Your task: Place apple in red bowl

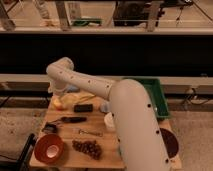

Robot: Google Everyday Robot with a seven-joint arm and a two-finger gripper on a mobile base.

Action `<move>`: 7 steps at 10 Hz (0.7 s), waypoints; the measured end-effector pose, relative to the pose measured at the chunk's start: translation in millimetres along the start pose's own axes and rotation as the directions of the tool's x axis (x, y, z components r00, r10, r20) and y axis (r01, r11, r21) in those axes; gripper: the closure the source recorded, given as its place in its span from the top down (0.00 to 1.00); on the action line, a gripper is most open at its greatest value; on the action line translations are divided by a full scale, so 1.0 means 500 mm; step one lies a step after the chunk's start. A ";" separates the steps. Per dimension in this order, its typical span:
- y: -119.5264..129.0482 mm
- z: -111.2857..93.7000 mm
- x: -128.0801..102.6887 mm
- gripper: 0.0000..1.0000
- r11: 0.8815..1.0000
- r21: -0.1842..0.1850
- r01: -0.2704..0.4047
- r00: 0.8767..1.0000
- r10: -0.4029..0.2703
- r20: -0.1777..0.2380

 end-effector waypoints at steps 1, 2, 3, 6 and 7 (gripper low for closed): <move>-0.003 0.008 0.004 0.80 1.000 0.000 0.002 1.000 -0.002 0.004; -0.007 0.019 0.010 0.80 1.000 -0.004 0.006 1.000 -0.006 0.010; -0.009 0.028 0.015 0.80 1.000 -0.010 0.008 1.000 -0.008 0.013; -0.018 0.073 0.018 0.80 0.999 -0.034 0.022 0.999 -0.021 0.026; -0.021 0.081 0.018 0.80 0.999 -0.045 0.027 0.999 -0.025 0.027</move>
